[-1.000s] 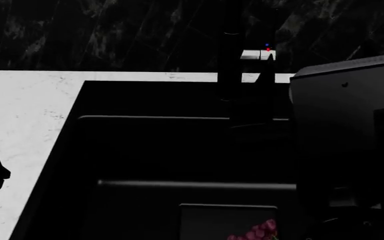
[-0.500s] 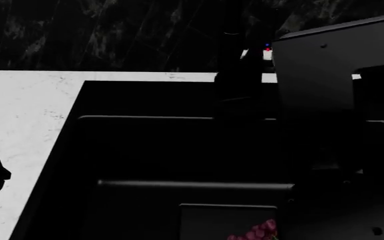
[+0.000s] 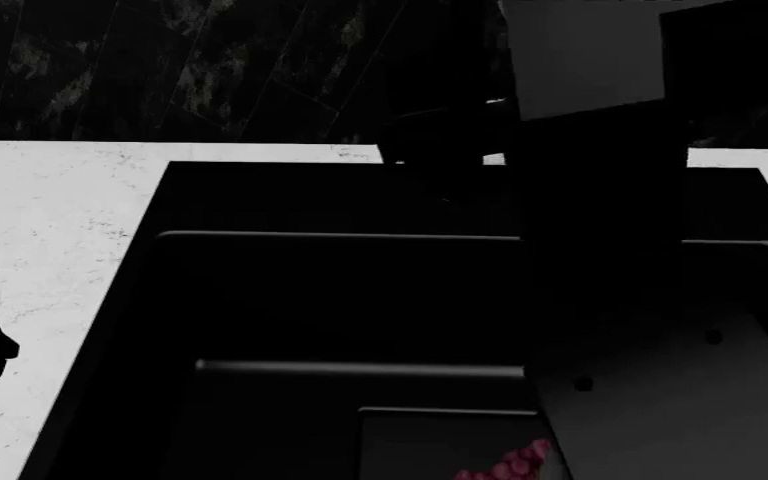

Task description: Turn the sink spout to the right.

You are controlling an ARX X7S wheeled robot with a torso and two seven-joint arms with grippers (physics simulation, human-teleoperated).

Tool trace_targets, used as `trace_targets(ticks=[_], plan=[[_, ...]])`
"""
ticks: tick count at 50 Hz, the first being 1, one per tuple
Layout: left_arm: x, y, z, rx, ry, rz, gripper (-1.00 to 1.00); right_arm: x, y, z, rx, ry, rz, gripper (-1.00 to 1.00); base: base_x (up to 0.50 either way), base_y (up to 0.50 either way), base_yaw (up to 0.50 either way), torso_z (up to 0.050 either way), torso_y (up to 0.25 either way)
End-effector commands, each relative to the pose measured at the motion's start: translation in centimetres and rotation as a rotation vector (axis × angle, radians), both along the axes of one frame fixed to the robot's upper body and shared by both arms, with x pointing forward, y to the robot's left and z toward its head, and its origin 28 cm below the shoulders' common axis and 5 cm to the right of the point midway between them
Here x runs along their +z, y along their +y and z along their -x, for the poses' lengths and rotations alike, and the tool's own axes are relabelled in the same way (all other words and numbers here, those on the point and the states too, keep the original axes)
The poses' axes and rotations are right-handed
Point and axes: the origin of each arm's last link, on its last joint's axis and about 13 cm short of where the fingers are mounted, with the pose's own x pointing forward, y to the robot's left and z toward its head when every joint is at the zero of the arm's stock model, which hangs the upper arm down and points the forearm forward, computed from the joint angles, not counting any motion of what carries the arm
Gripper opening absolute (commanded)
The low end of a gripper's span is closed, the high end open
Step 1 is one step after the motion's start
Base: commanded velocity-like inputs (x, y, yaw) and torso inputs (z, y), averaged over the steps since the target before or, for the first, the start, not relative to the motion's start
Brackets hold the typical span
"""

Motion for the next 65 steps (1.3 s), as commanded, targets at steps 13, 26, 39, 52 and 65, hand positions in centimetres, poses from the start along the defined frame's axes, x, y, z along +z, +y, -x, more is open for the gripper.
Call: trace_targets(ticks=[13,26,39,52,65], plan=[[0.0,0.0,0.0,0.003,-0.003,0.002,1.0,0.7,1.2,-1.4,0.029,-0.009,-0.144,1.0,0.0,0.0,0.0,0.0,0.0],[0.0,0.0,0.0,0.003,-0.005,0.001,1.0,0.4,2.2,-2.2,0.064,-0.013,-0.21,1.0,0.0,0.0,0.0,0.0,0.0],[0.0,0.0,0.1,0.007,-0.008,0.001,1.0,0.1,2.1,-3.7,0.057,-0.003,-0.205,1.0,0.0,0.0,0.0,0.0,0.0],[0.0,0.0,0.1,0.005,-0.006,0.001,1.0,0.1,1.9,-4.7,0.05,-0.003,-0.199,1.0,0.0,0.0,0.0,0.0,0.0],[0.0,0.0,0.2,0.01,-0.015,0.001,1.0,0.3,1.6,-6.0,0.052,-0.005,-0.227,1.0,0.0,0.0,0.0,0.0,0.0]])
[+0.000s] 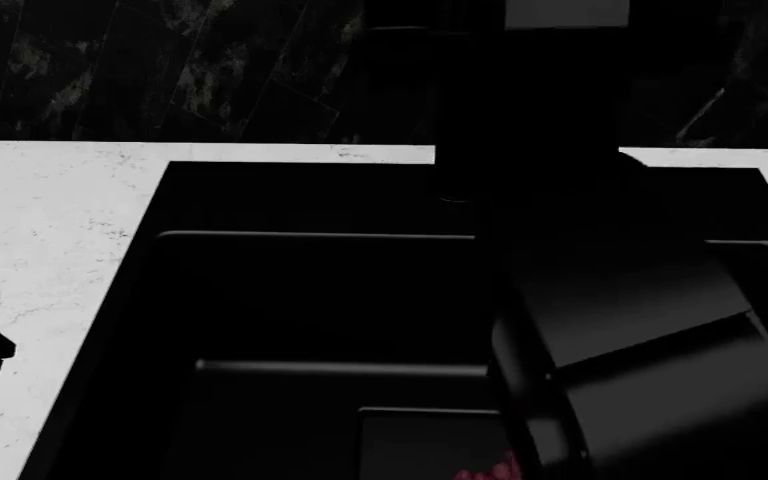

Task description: Turn the sink spout to the right.

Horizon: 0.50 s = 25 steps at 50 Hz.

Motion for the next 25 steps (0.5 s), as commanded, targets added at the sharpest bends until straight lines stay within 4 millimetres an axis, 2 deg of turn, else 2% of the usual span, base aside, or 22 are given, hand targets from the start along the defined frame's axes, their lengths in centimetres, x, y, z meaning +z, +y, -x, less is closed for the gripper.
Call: trace_targets(ticks=[1,25], plan=[[0.0,0.0,0.0,0.004,-0.007,0.0,1.0,0.1,-0.2,-1.1,-0.001,0.0,-0.013,1.0,0.0,0.0,0.0,0.0,0.0],[0.0,0.0,0.0,0.005,-0.013,0.001,1.0,-0.1,0.2,-2.8,0.029,0.01,-0.012,1.0,0.0,0.0,0.0,0.0,0.0]])
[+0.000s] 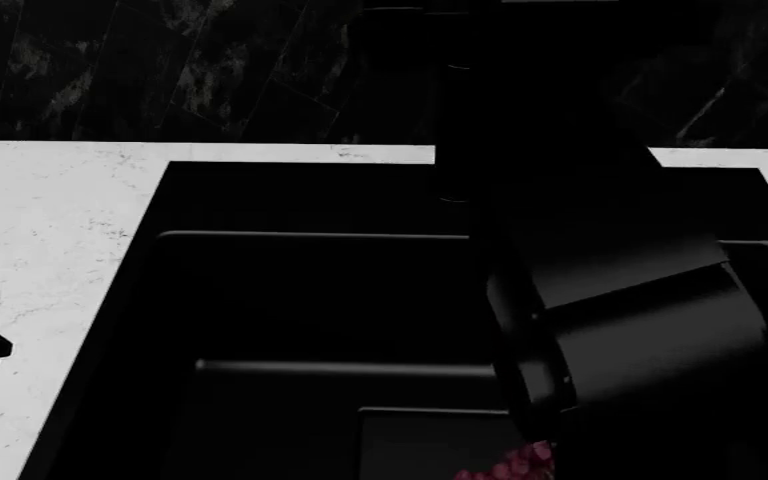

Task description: Turn the sink spout to the right.

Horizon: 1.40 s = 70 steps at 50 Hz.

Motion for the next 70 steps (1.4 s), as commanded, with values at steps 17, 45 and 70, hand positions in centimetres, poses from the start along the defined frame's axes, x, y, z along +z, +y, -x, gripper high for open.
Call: trace_targets(ticks=[17,45,70], plan=[[0.0,0.0,0.1,-0.003,-0.006,0.002,1.0,-0.1,-0.1,-1.8,0.005,0.016,0.008,1.0,0.0,0.0,0.0,0.0,0.0],[0.0,0.0,0.1,-0.005,0.002,0.004,1.0,0.7,-2.1,-1.8,-0.064,0.013,0.035,1.0,0.0,0.0,0.0,0.0,0.0],[0.0,0.0,0.1,0.001,-0.003,0.004,1.0,1.0,-3.9,-2.0,-0.126,0.019,0.057,1.0,0.0,0.0,0.0,0.0,0.0]])
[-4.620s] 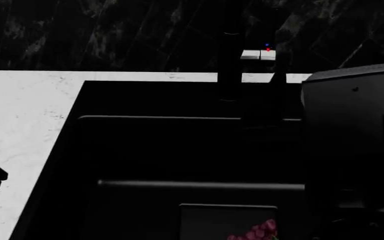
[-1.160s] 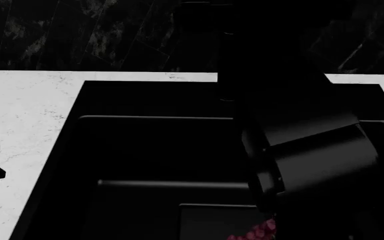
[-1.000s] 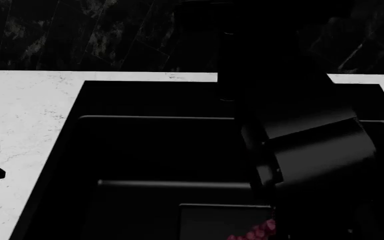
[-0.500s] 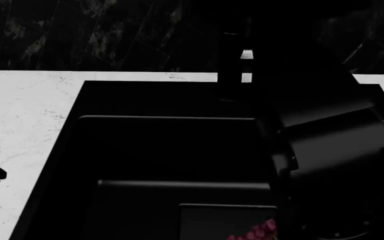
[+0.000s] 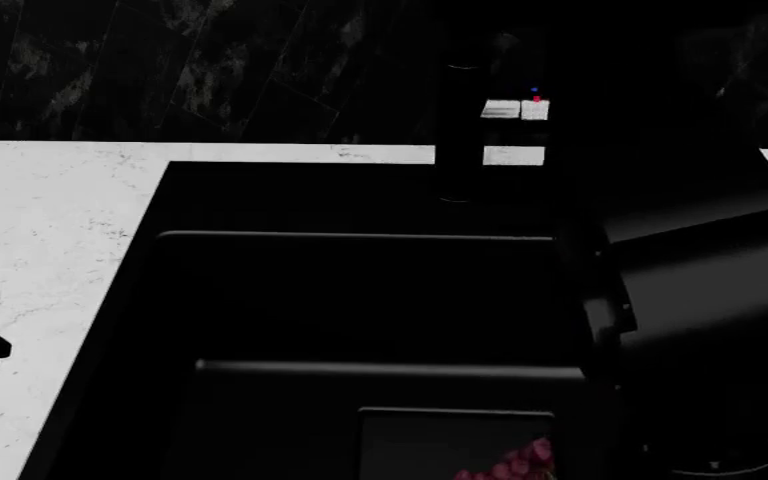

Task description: Turn the sink spout to the right.

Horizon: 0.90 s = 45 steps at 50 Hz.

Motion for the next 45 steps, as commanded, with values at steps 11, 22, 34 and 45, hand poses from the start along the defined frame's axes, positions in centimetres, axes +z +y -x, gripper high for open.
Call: trace_targets(ticks=[11,22,34,45], plan=[[0.0,0.0,0.0,0.006,-0.004,0.001,1.0,0.2,-1.7,-0.3,-0.058,0.017,0.023,1.0,0.0,0.0,0.0,0.0,0.0],[0.0,0.0,0.1,0.008,-0.002,0.0,1.0,0.5,-2.4,-0.5,-0.081,0.023,0.037,1.0,0.0,0.0,0.0,0.0,0.0],[0.0,0.0,0.0,0.011,-0.002,-0.001,1.0,0.3,-3.3,-1.3,-0.106,0.044,0.052,1.0,0.0,0.0,0.0,0.0,0.0],[0.0,0.0,0.0,0.012,0.001,-0.002,1.0,0.8,-4.3,-1.4,-0.143,0.047,0.056,1.0,0.0,0.0,0.0,0.0,0.0]])
